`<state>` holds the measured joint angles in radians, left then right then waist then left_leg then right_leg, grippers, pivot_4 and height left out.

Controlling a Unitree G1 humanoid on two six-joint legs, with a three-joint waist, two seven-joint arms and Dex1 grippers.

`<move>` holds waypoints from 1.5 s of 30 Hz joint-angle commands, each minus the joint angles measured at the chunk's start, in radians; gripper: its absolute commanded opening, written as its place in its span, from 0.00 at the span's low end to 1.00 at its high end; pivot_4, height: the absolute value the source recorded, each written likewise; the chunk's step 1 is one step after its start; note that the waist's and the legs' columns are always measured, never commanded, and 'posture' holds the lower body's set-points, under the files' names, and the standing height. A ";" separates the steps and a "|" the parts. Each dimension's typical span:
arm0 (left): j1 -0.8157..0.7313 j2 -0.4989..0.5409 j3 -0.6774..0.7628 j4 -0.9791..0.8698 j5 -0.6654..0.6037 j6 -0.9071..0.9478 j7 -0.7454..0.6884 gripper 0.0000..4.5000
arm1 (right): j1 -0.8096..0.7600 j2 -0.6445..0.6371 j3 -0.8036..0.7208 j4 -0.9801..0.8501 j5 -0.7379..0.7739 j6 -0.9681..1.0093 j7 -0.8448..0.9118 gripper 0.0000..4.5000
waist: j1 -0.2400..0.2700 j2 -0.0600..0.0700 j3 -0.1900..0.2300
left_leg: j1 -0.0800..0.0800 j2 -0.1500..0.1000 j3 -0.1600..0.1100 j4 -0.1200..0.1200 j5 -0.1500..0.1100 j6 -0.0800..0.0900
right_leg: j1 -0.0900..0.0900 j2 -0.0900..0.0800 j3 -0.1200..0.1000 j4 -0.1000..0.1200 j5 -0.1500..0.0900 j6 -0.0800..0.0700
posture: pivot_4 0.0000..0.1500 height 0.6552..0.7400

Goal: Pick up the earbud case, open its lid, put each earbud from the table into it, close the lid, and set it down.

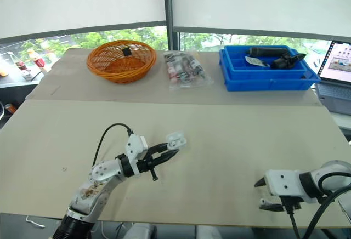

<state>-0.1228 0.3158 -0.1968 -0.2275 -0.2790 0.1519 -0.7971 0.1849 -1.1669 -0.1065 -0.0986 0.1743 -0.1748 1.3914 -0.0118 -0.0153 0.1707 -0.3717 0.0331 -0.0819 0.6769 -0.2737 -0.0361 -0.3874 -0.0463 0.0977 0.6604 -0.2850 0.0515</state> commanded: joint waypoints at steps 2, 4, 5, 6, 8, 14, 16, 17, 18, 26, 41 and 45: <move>-0.002 0.002 -0.001 -0.048 -0.020 -0.003 -0.001 0.12 | 0.073 -0.057 -0.134 -0.141 0.020 0.101 -0.003 0.73 | 0.000 0.001 0.000 | 0.000 0.000 0.000 0.000 0.000 0.000 | 0.000 0.000 0.000 0.000 0.000 0.000 | 1.00 0.66; 0.004 0.004 -0.002 -0.052 -0.022 -0.001 0.000 0.12 | 0.116 -0.075 -0.190 -0.234 0.004 0.214 -0.019 0.73 | -0.001 0.001 0.000 | 0.000 0.000 0.000 0.000 0.000 0.000 | 0.000 0.000 0.000 0.000 0.000 0.000 | 1.00 0.66; 0.008 0.004 -0.003 -0.053 -0.021 -0.001 0.000 0.12 | 0.132 -0.081 -0.212 -0.284 -0.037 0.275 -0.046 0.73 | -0.002 0.001 0.000 | 0.000 0.000 0.000 0.000 0.000 0.000 | 0.000 0.000 0.000 0.000 0.000 0.000 | 1.00 0.66; 0.011 0.004 -0.004 -0.055 -0.021 0.000 0.000 0.12 | 0.145 -0.089 -0.225 -0.340 -0.083 0.371 -0.082 0.73 | -0.003 0.001 0.000 | 0.000 0.000 0.000 0.000 0.000 0.000 | 0.000 0.000 0.000 0.000 0.000 0.000 | 1.00 0.66; 0.016 0.003 -0.008 -0.061 -0.020 0.003 0.003 0.12 | 0.164 -0.107 -0.230 -0.444 -0.122 0.556 -0.117 0.73 | -0.003 0.001 0.000 | 0.000 0.000 0.000 0.000 0.000 0.000 | 0.000 0.001 0.000 0.001 0.000 0.000 | 1.00 0.66; 0.032 -0.002 -0.021 -0.083 -0.017 0.016 0.014 0.12 | 0.121 -0.159 -0.089 -0.566 -0.180 0.770 -0.167 0.73 | -0.001 0.001 0.000 | 0.000 0.000 0.000 0.001 0.000 0.000 | 0.000 0.000 0.000 0.000 0.000 0.000 | 1.00 0.66; 0.036 -0.001 -0.023 -0.088 -0.018 0.019 0.017 0.12 | 0.090 -0.165 -0.035 -0.550 -0.193 0.776 -0.180 0.73 | -0.001 0.001 0.000 | 0.000 0.000 0.000 0.001 0.000 0.000 | 0.000 0.000 0.000 0.000 0.000 0.000 | 1.00 0.66; 0.037 -0.001 -0.023 -0.089 -0.018 0.021 0.018 0.12 | 0.078 -0.168 -0.015 -0.541 -0.198 0.777 -0.183 0.73 | -0.001 0.001 0.000 | -0.001 0.000 0.000 0.001 0.000 0.000 | 0.000 0.000 0.000 0.000 0.000 0.000 | 1.00 0.66; 0.038 0.000 -0.023 -0.091 -0.018 0.022 0.019 0.12 | 0.065 -0.169 0.003 -0.532 -0.201 0.775 -0.186 0.73 | -0.001 0.001 0.000 | -0.001 0.000 0.000 0.001 0.000 0.000 | 0.000 0.000 0.000 -0.001 0.000 0.000 | 1.00 0.66; 0.035 -0.004 -0.023 -0.087 -0.017 0.025 0.030 0.12 | -0.008 -0.150 0.079 -0.474 -0.170 0.800 -0.175 0.73 | -0.002 0.001 0.000 | -0.001 0.000 0.000 0.000 0.000 0.000 | 0.000 0.000 0.000 -0.001 0.000 0.000 | 1.00 0.66; 0.027 -0.008 -0.026 -0.071 -0.015 0.017 0.028 0.12 | -0.011 -0.153 0.085 -0.561 -0.122 0.877 -0.185 0.73 | -0.002 0.001 0.000 | -0.001 0.000 0.000 0.000 0.000 0.000 | 0.000 0.000 0.000 -0.001 0.000 0.000 | 1.00 0.66; 0.028 -0.011 -0.028 -0.071 -0.013 0.017 0.028 0.12 | -0.001 -0.162 0.097 -0.538 -0.141 0.866 -0.203 0.73 | -0.002 0.001 0.000 | -0.001 0.000 0.000 0.000 0.000 0.000 | 0.000 0.000 0.000 -0.001 0.000 0.000 | 1.00 0.66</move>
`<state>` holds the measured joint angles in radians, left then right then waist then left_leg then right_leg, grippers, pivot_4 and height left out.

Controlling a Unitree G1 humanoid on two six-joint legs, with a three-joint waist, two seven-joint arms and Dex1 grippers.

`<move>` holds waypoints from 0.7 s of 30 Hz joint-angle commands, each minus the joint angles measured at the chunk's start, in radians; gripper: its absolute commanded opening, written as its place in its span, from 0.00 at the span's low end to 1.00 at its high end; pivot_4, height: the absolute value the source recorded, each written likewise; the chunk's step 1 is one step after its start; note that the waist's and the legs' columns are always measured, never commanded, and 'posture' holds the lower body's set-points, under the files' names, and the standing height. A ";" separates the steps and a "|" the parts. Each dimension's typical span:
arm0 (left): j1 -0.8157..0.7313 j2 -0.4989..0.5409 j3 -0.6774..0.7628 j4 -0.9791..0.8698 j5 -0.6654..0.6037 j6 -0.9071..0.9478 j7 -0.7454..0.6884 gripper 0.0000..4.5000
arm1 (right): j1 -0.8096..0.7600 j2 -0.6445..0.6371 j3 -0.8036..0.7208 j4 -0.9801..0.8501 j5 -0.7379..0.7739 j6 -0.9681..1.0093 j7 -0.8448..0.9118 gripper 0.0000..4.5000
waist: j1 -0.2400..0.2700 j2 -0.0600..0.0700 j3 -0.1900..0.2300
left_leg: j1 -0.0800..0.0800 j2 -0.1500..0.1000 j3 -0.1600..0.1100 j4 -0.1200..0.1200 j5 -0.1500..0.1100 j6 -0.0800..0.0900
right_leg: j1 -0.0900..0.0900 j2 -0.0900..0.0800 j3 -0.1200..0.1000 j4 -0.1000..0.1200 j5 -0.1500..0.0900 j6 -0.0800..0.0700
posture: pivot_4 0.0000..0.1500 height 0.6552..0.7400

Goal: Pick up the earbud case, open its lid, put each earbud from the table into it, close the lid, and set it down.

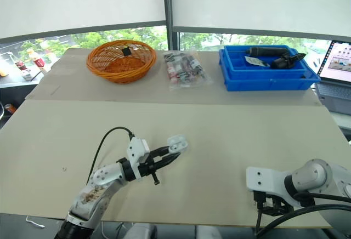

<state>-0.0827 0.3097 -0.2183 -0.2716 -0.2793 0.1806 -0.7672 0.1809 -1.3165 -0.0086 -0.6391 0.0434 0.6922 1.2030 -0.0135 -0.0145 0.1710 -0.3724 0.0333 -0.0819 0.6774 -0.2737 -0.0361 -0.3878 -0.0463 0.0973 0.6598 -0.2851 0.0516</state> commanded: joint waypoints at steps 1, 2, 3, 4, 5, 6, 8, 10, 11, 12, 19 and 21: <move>-0.012 -0.005 -0.007 -0.027 -0.013 -0.012 -0.001 0.12 | 0.004 -0.013 0.001 0.010 -0.013 -0.002 -0.019 0.73 | 0.000 0.000 0.000 | 0.000 0.000 0.000 0.000 0.000 0.000 | 0.000 0.000 0.000 0.000 0.000 0.000 | 1.00 0.66; -0.013 -0.006 -0.007 -0.027 -0.013 -0.011 -0.001 0.12 | 0.004 -0.014 0.003 0.016 -0.015 -0.003 -0.023 0.73 | 0.000 0.000 0.000 | 0.000 0.000 0.000 0.000 0.000 0.000 | 0.000 0.000 0.000 0.000 0.000 0.000 | 1.00 0.66; -0.013 -0.006 -0.007 -0.027 -0.012 -0.011 -0.001 0.12 | 0.006 -0.016 0.004 0.022 -0.016 -0.006 -0.025 0.73 | 0.000 0.000 0.000 | 0.000 0.000 0.000 0.000 0.000 0.000 | 0.000 0.000 0.000 0.000 0.000 0.000 | 1.00 0.66; -0.013 -0.007 -0.007 -0.027 -0.012 -0.011 0.000 0.12 | 0.008 -0.017 0.004 0.027 -0.017 -0.007 -0.026 0.73 | 0.000 0.000 0.000 | 0.000 0.000 0.000 0.000 0.000 0.000 | 0.000 0.000 0.000 0.000 0.000 0.000 | 1.00 0.66; -0.013 -0.007 -0.007 -0.027 -0.012 -0.012 0.000 0.12 | 0.012 -0.021 0.003 0.032 -0.019 -0.010 -0.025 0.73 | 0.000 0.000 0.000 | 0.000 0.000 0.000 0.000 0.000 0.000 | 0.000 0.000 0.000 0.000 0.000 0.000 | 1.00 0.66; -0.013 -0.008 -0.007 -0.026 -0.012 -0.012 -0.001 0.12 | 0.015 -0.023 0.003 0.035 -0.019 -0.013 -0.024 0.73 | 0.000 0.000 0.000 | 0.000 0.000 0.000 0.000 0.000 0.000 | 0.000 0.000 0.000 0.000 0.000 0.000 | 1.00 0.66; -0.013 -0.008 -0.007 -0.025 -0.012 -0.013 -0.001 0.12 | 0.018 -0.025 0.002 0.039 -0.017 -0.012 -0.023 0.73 | 0.000 0.000 0.000 | 0.000 0.000 0.000 0.000 0.000 0.000 | 0.000 0.000 0.000 0.000 0.000 0.000 | 1.00 0.66; -0.014 -0.009 -0.007 -0.024 -0.011 -0.014 -0.001 0.12 | 0.020 -0.025 0.002 0.040 -0.015 -0.011 -0.023 0.73 | 0.002 0.000 0.000 | 0.000 0.000 0.000 0.000 0.000 0.000 | 0.000 0.000 0.000 0.000 0.000 0.000 | 1.00 0.66; -0.014 -0.009 -0.007 -0.023 -0.011 -0.015 -0.001 0.12 | 0.020 -0.024 0.001 0.040 -0.011 -0.009 -0.023 0.73 | 0.002 0.000 0.000 | 0.000 0.000 0.000 0.000 0.000 0.000 | 0.000 0.000 0.000 0.000 0.000 0.000 | 1.00 0.66; -0.014 -0.009 -0.007 -0.023 -0.011 -0.015 -0.001 0.12 | 0.020 -0.022 0.002 0.040 -0.007 -0.005 -0.022 0.73 | 0.002 0.000 0.000 | 0.000 0.000 0.000 0.000 0.000 0.000 | 0.000 0.000 0.000 0.000 0.000 0.000 | 1.00 0.66; -0.018 -0.010 -0.007 -0.020 -0.011 -0.016 -0.003 0.12 | 0.020 -0.021 0.004 0.047 -0.007 -0.002 -0.027 0.34 | 0.001 -0.003 -0.001 | 0.000 0.000 0.000 0.000 0.000 0.000 | 0.000 0.000 0.000 0.000 0.000 0.000 | 1.00 0.66; -0.019 -0.011 -0.008 -0.019 -0.011 -0.017 -0.003 0.12 | 0.022 -0.021 -0.002 0.045 -0.005 -0.003 -0.028 0.19 | 0.000 -0.005 -0.001 | 0.000 0.000 0.000 0.000 0.000 0.000 | 0.000 0.000 0.000 0.000 0.000 0.000 | 1.00 0.66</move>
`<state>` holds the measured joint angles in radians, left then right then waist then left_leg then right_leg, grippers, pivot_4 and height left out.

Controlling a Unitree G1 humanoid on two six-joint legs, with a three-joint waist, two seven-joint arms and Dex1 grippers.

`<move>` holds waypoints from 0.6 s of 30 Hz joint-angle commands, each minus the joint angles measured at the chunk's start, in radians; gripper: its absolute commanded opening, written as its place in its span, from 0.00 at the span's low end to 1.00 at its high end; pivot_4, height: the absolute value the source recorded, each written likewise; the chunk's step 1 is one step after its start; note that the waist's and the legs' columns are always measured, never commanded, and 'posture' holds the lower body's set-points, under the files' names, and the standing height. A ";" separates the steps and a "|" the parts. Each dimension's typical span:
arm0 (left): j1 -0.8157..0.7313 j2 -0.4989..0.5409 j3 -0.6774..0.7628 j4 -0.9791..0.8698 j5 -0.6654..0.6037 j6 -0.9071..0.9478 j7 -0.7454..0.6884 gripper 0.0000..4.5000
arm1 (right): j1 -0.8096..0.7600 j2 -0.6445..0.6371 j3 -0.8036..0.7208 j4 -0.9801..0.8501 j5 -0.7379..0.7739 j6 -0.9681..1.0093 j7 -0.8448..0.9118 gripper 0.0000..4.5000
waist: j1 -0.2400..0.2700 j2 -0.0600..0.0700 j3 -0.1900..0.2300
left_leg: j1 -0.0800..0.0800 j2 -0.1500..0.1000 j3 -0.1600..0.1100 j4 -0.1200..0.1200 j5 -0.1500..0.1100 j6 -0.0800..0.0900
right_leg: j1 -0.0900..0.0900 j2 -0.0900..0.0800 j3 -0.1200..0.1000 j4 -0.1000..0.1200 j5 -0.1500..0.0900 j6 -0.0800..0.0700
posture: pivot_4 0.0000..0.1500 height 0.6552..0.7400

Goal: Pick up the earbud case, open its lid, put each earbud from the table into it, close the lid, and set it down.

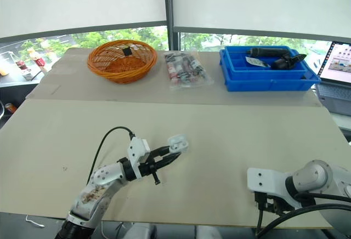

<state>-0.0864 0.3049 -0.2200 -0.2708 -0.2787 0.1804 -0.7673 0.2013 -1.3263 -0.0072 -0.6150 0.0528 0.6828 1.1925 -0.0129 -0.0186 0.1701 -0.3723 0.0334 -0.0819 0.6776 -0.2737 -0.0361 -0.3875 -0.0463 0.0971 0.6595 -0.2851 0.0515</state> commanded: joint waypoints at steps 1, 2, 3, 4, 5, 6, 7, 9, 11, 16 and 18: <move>-0.016 -0.007 -0.006 -0.019 -0.011 -0.017 -0.003 0.12 | 0.000 -0.011 -0.009 0.015 -0.011 0.006 -0.018 0.11 | -0.001 -0.001 0.000 | 0.000 0.000 0.000 0.000 0.000 0.000 | 0.000 0.000 0.000 0.000 0.000 0.000 | 1.00 0.66; -0.017 -0.007 -0.007 -0.019 -0.011 -0.017 -0.002 0.12 | -0.001 -0.010 -0.012 0.011 -0.008 0.005 -0.018 0.07 | -0.001 -0.001 0.000 | 0.000 0.000 0.000 0.000 0.000 0.000 | 0.000 0.000 0.000 0.000 0.000 0.000 | 1.00 0.66; -0.017 -0.008 -0.007 -0.019 -0.011 -0.017 -0.002 0.12 | -0.003 -0.009 -0.016 0.007 -0.006 0.005 -0.017 0.07 | -0.001 -0.001 0.000 | 0.000 0.000 0.000 0.000 0.000 0.000 | 0.000 0.000 0.000 0.000 0.000 0.000 | 1.00 0.66; -0.018 -0.009 -0.007 -0.018 -0.011 -0.017 -0.002 0.12 | -0.006 -0.009 -0.020 0.002 -0.004 0.003 -0.016 0.07 | -0.001 -0.001 0.000 | 0.000 0.000 0.000 0.000 0.000 0.000 | 0.000 0.000 0.000 0.000 0.000 0.000 | 1.00 0.66; -0.019 -0.009 -0.008 -0.018 -0.011 -0.018 -0.002 0.12 | -0.009 -0.010 -0.025 -0.002 -0.002 0.000 -0.016 0.07 | -0.001 -0.001 0.000 | 0.000 0.000 0.000 0.000 0.000 0.000 | 0.000 0.000 0.000 0.000 0.000 0.000 | 1.00 0.66; -0.019 -0.010 -0.008 -0.017 -0.011 -0.018 -0.002 0.12 | -0.013 -0.011 -0.032 -0.007 0.000 -0.004 -0.015 0.07 | -0.001 -0.001 0.000 | 0.000 0.000 0.000 0.000 0.000 0.000 | 0.000 0.000 0.000 0.000 0.000 0.000 | 1.00 0.66; -0.020 -0.011 -0.009 -0.017 -0.012 -0.018 -0.003 0.12 | -0.017 -0.010 -0.040 -0.012 0.003 -0.008 -0.014 0.07 | -0.001 -0.001 0.000 | 0.000 0.000 0.000 0.000 0.000 0.000 | 0.000 0.000 0.000 0.000 0.000 0.000 | 1.00 0.66; -0.021 -0.012 -0.009 -0.015 -0.012 -0.020 -0.004 0.12 | -0.034 -0.006 -0.058 -0.022 0.013 -0.019 -0.014 0.07 | -0.002 -0.001 0.000 | 0.000 0.000 0.000 0.000 0.000 0.000 | 0.000 0.000 0.000 0.000 0.000 0.000 | 1.00 0.66; -0.024 -0.013 -0.009 -0.010 -0.011 -0.022 -0.006 0.12 | -0.051 0.000 -0.070 -0.027 0.023 -0.027 -0.015 0.07 | -0.002 -0.001 0.000 | 0.000 0.000 0.000 0.000 0.000 0.000 | 0.000 0.000 0.000 0.001 0.000 0.000 | 1.00 0.66; -0.057 -0.021 0.003 0.016 -0.022 -0.029 -0.018 0.12 | -0.189 0.142 -0.127 -0.051 0.144 -0.094 -0.055 0.07 | -0.003 -0.002 0.001 | 0.000 0.000 0.000 0.000 0.000 0.000 | 0.000 0.000 0.000 0.001 0.000 0.000 | 1.00 0.66; -0.077 -0.025 0.007 0.031 -0.026 -0.032 -0.026 0.12 | -0.262 0.249 -0.144 -0.069 0.213 -0.096 -0.103 0.07 | -0.003 -0.002 0.001 | 0.000 0.000 0.000 0.000 0.000 0.000 | 0.000 0.000 0.000 0.001 0.000 0.000 | 1.00 0.66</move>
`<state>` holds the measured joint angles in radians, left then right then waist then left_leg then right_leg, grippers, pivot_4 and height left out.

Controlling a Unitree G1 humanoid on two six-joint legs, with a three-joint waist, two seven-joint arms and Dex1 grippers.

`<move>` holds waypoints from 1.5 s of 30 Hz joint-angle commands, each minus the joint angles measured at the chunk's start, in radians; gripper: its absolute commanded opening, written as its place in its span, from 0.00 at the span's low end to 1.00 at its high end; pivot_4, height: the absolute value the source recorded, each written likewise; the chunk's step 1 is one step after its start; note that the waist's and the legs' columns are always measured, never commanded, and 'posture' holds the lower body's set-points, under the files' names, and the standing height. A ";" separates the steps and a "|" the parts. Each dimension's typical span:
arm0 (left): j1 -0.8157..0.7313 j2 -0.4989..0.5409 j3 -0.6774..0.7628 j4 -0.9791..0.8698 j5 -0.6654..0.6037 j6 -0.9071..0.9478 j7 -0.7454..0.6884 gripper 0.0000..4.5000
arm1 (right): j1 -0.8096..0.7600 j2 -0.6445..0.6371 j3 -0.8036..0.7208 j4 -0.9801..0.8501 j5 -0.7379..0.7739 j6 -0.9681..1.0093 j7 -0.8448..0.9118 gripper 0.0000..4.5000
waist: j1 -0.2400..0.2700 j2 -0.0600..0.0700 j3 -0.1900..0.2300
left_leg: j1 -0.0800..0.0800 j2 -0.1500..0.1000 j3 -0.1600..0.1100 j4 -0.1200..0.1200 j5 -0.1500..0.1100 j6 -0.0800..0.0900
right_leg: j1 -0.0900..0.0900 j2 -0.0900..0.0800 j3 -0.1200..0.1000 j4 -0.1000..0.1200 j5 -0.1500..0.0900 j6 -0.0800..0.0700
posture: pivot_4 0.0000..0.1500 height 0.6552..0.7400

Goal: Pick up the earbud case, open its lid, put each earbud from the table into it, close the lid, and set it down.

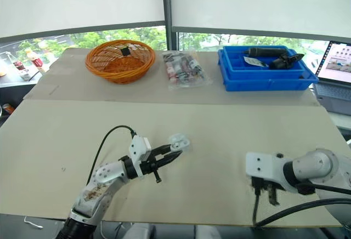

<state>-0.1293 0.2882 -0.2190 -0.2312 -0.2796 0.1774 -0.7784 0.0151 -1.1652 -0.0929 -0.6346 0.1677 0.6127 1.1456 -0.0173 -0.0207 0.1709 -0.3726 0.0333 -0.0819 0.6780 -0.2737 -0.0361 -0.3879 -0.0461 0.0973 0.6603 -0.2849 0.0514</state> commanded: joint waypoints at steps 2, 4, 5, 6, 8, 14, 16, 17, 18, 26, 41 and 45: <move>-0.057 -0.012 0.008 0.011 -0.027 -0.033 -0.025 0.12 | -0.148 0.222 -0.068 -0.069 0.156 -0.010 -0.151 0.07 | 0.002 -0.001 0.001 | 0.000 0.000 0.000 0.000 0.000 0.000 | 0.000 0.000 -0.001 0.000 0.000 0.000 | 1.00 0.66; -0.077 -0.016 0.010 0.028 -0.027 -0.036 -0.033 0.12 | -0.187 0.329 -0.073 -0.087 0.193 -0.006 -0.229 0.07 | 0.002 -0.001 0.001 | 0.000 0.000 -0.001 0.000 0.000 0.000 | 0.000 0.000 0.000 0.000 0.000 0.000 | 1.00 0.66; -0.089 -0.018 0.012 0.040 -0.027 -0.037 -0.037 0.12 | -0.198 0.395 -0.075 -0.104 0.221 0.001 -0.276 0.07 | 0.003 -0.001 0.001 | -0.001 0.000 -0.001 0.000 0.000 0.000 | 0.000 0.000 0.000 0.000 0.000 0.000 | 1.00 0.66; -0.100 -0.019 0.015 0.048 -0.027 -0.036 -0.039 0.12 | -0.207 0.453 -0.076 -0.121 0.245 0.012 -0.324 0.07 | 0.005 -0.001 0.000 | -0.001 0.000 -0.001 0.000 0.000 0.000 | -0.001 0.000 -0.001 0.000 0.000 0.000 | 1.00 0.66; -0.122 -0.025 0.020 0.067 -0.032 -0.029 -0.042 0.12 | -0.226 0.567 -0.063 -0.142 0.282 0.030 -0.423 0.07 | 0.006 0.000 0.000 | -0.002 0.000 -0.001 -0.001 0.000 0.000 | -0.001 0.000 -0.001 0.000 0.000 0.000 | 1.00 0.66; -0.167 -0.028 0.021 0.097 -0.052 0.007 -0.057 0.12 | -0.244 0.776 0.025 -0.144 0.259 -0.016 -0.609 0.07 | 0.002 0.000 0.000 | -0.002 0.000 -0.001 0.000 0.000 0.000 | -0.003 0.000 -0.001 0.003 0.000 0.000 | 1.00 0.66; -0.184 -0.029 0.027 0.117 -0.058 0.013 -0.058 0.12 | -0.238 0.808 0.059 -0.125 0.237 -0.047 -0.637 0.07 | 0.001 0.001 0.000 | -0.002 0.000 -0.001 0.000 0.000 0.000 | -0.003 0.000 -0.001 0.003 0.000 0.000 | 1.00 0.66; -0.189 -0.030 0.029 0.123 -0.060 0.013 -0.059 0.12 | -0.236 0.820 0.069 -0.116 0.230 -0.060 -0.650 0.07 | 0.001 0.001 0.000 | -0.002 0.000 -0.001 0.000 0.000 0.000 | -0.003 0.000 -0.001 0.003 0.000 0.000 | 1.00 0.66; -0.197 -0.032 0.031 0.132 -0.062 0.015 -0.060 0.12 | -0.236 0.834 0.087 -0.104 0.217 -0.078 -0.660 0.07 | 0.000 0.001 0.000 | -0.002 0.000 -0.001 0.000 0.000 0.000 | -0.003 0.000 -0.001 0.003 0.000 0.000 | 1.00 0.66; -0.225 -0.042 0.047 0.147 -0.074 0.027 -0.058 0.12 | -0.203 0.867 0.182 0.009 0.074 -0.272 -0.693 0.07 | -0.001 0.001 0.000 | -0.002 0.000 -0.001 -0.001 0.000 0.000 | -0.003 0.000 -0.001 0.003 0.000 0.000 | 1.00 0.66; -0.235 -0.041 0.052 0.151 -0.071 0.020 -0.067 0.12 | -0.132 0.844 0.201 0.129 -0.030 -0.461 -0.692 0.07 | -0.003 0.001 0.000 | -0.002 0.000 -0.001 -0.001 0.000 0.000 | -0.004 0.000 -0.001 0.003 0.000 0.000 | 1.00 0.66; -0.228 -0.036 0.049 0.144 -0.069 0.019 -0.074 0.12 | -0.128 0.838 0.220 0.158 -0.085 -0.504 -0.701 0.07 | -0.003 0.001 0.000 | -0.002 0.000 -0.001 -0.001 0.000 0.000 | -0.004 0.000 -0.001 0.003 0.000 0.000 | 1.00 0.66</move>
<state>-0.3463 0.2500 -0.1771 -0.0603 -0.3399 0.2177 -0.8466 -0.1117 -0.3255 0.1253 -0.4682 0.0991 0.1467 0.4539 -0.0208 -0.0200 0.1708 -0.3743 0.0334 -0.0830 0.6770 -0.2736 -0.0362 -0.3915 -0.0459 0.0965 0.6629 -0.2849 0.0513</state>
